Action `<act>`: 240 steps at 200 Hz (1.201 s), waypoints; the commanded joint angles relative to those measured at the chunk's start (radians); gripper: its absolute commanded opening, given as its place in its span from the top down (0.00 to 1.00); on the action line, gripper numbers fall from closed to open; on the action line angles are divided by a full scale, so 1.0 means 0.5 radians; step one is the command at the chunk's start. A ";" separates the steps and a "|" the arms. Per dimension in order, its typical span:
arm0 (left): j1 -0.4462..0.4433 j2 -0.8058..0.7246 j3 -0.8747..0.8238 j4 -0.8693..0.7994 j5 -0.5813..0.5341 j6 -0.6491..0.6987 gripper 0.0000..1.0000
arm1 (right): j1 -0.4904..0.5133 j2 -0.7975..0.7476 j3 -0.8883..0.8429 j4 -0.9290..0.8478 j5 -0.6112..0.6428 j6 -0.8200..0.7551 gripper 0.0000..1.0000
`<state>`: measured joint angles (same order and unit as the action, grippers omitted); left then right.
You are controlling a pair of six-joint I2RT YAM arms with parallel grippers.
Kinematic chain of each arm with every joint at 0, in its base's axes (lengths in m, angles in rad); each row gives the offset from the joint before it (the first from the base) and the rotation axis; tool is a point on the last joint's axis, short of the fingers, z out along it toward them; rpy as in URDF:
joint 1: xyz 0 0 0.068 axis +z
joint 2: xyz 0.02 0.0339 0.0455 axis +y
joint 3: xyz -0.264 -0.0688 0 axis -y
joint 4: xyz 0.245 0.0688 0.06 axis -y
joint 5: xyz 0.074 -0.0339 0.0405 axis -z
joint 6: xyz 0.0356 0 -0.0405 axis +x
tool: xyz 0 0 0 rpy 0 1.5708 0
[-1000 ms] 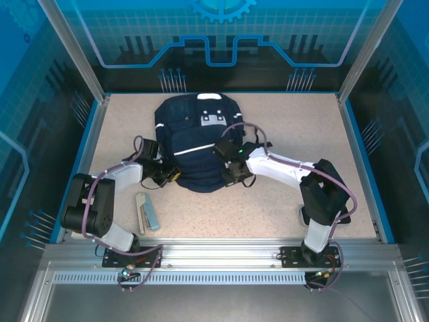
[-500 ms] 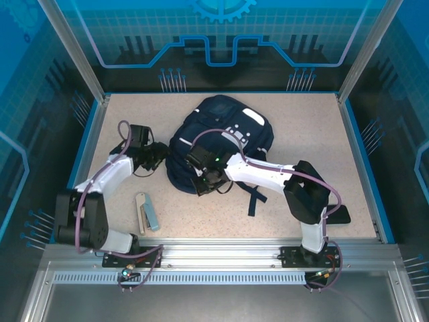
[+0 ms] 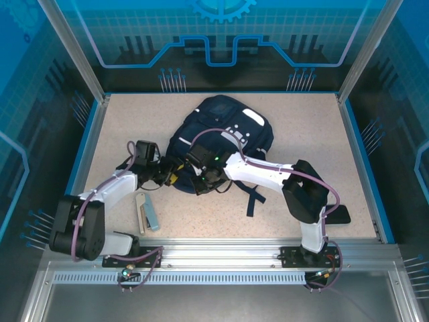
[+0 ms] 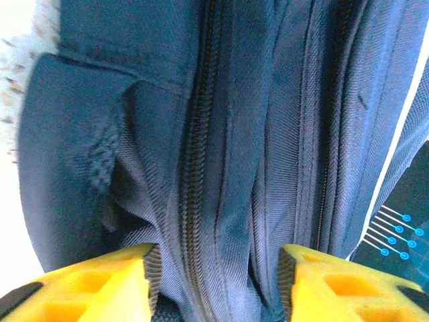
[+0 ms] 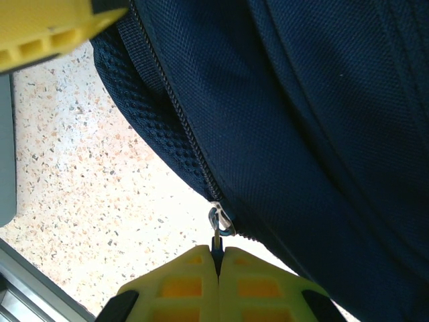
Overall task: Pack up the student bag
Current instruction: Zip the student bag at the top-center of the table.
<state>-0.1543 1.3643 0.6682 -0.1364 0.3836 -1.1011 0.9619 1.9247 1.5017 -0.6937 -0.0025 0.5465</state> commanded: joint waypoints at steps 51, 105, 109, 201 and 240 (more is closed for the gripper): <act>-0.032 0.094 -0.080 0.149 -0.147 -0.070 0.87 | 0.006 -0.087 -0.044 -0.098 0.191 0.054 1.00; -0.020 -0.064 -0.071 -0.069 -0.287 0.090 1.00 | -0.197 -0.293 -0.311 -0.352 0.607 0.154 1.00; -0.020 -0.073 -0.069 -0.079 -0.295 0.097 1.00 | -0.224 -0.316 -0.336 -0.357 0.616 0.156 1.00; -0.010 -0.178 -0.039 -0.248 -0.320 0.107 1.00 | -0.816 -0.492 -0.620 -0.239 0.730 0.061 1.00; -0.051 -0.265 -0.017 -0.297 -0.020 0.214 0.96 | -0.929 -0.470 -0.609 -0.100 0.541 -0.139 1.00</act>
<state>-0.1810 1.2881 0.6384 -0.1749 0.3340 -1.0634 0.5789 1.7103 1.2095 -0.7387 0.1921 0.5446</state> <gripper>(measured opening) 0.069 0.042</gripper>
